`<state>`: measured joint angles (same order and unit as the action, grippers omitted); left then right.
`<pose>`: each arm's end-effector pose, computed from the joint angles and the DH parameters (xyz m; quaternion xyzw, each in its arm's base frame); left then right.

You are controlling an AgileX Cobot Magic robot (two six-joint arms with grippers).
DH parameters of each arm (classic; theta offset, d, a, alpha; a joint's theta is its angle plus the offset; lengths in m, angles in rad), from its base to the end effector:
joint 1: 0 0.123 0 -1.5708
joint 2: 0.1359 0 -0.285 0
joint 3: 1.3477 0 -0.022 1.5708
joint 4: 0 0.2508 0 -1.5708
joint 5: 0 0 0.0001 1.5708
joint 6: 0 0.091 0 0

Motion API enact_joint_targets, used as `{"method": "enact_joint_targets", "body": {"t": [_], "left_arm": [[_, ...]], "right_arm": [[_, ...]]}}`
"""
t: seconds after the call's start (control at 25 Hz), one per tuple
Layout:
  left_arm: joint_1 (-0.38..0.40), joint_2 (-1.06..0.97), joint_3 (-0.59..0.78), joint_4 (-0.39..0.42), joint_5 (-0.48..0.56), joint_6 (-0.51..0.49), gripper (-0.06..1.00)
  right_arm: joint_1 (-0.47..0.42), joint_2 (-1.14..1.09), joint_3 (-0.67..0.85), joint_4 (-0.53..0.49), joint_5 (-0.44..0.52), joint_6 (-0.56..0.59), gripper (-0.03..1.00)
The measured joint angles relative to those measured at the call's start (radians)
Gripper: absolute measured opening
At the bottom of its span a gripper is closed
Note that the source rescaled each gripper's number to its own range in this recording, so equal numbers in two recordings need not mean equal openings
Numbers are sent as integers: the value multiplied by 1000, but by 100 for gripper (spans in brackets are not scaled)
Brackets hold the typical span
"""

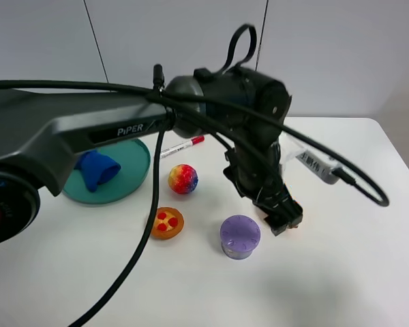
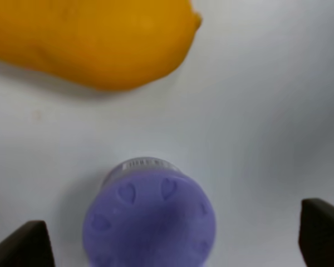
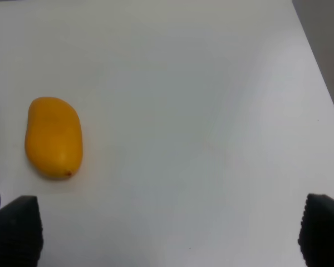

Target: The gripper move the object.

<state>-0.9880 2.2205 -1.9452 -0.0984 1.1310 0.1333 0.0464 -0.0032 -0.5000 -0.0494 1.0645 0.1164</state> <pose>0.2545 -0.4008 0.2114 0.5140 0.8473 -0.0945 0.0947 -0.0053 -0.0042 0.2770 0.0309 0.8526 0.0178 0.5214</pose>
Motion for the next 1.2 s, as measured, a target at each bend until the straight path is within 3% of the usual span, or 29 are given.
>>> {"method": "enact_joint_targets", "body": {"t": [0.2,0.4,0.56,1.0,1.2], "left_arm": [[1,-56,-246,77,67,0,66],[66,-236,-299,252,70,12,66],[198,-396,-302,325,73,17,66],[608,-854,-291,323,77,84,66],[745,-1111,-90,323,77,95,66]], "right_arm": [[0,0,0,0,0,0,100],[0,0,0,0,0,0,100],[0,0,0,0,0,0,100],[0,0,0,0,0,0,100],[0,0,0,0,0,0,100]]}}
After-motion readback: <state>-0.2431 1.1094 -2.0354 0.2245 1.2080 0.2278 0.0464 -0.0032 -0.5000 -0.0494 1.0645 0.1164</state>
